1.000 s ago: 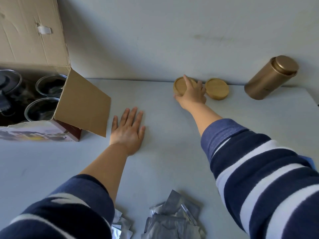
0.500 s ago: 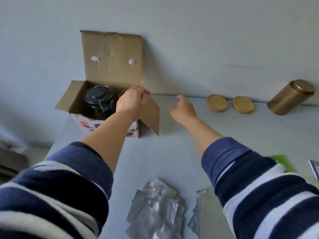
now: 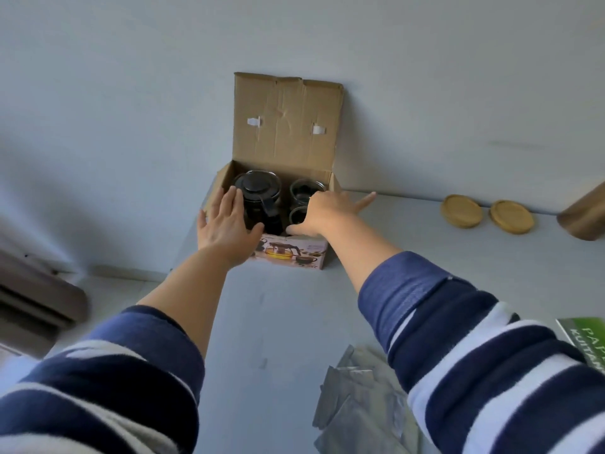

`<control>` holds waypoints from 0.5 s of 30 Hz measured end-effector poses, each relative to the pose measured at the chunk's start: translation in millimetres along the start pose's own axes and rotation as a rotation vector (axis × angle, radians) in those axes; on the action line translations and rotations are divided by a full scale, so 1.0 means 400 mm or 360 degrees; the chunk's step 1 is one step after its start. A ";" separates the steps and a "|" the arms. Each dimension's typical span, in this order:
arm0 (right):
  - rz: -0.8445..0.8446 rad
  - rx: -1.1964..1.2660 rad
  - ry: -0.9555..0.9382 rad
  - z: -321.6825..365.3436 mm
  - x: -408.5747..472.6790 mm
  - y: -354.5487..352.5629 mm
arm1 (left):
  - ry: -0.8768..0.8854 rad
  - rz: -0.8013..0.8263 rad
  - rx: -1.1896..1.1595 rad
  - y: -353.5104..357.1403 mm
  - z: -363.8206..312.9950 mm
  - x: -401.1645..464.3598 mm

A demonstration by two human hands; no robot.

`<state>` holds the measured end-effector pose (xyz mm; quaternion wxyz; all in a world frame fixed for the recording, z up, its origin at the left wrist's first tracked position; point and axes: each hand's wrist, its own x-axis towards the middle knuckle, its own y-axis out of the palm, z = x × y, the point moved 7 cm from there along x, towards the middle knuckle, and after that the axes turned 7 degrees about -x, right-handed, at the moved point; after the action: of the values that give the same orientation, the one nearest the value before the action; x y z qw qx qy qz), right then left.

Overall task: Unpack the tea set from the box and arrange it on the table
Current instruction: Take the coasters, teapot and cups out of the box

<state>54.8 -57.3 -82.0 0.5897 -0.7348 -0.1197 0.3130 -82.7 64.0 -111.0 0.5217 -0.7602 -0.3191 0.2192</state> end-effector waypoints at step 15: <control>0.0084 -0.0125 0.0061 0.019 0.006 0.009 | 0.0001 0.0054 0.0027 0.001 -0.004 0.002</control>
<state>51.3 -50.9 -87.0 0.5541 -0.7662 -0.1010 0.3093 -81.0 63.3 -110.8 0.5246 -0.7610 -0.3041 0.2305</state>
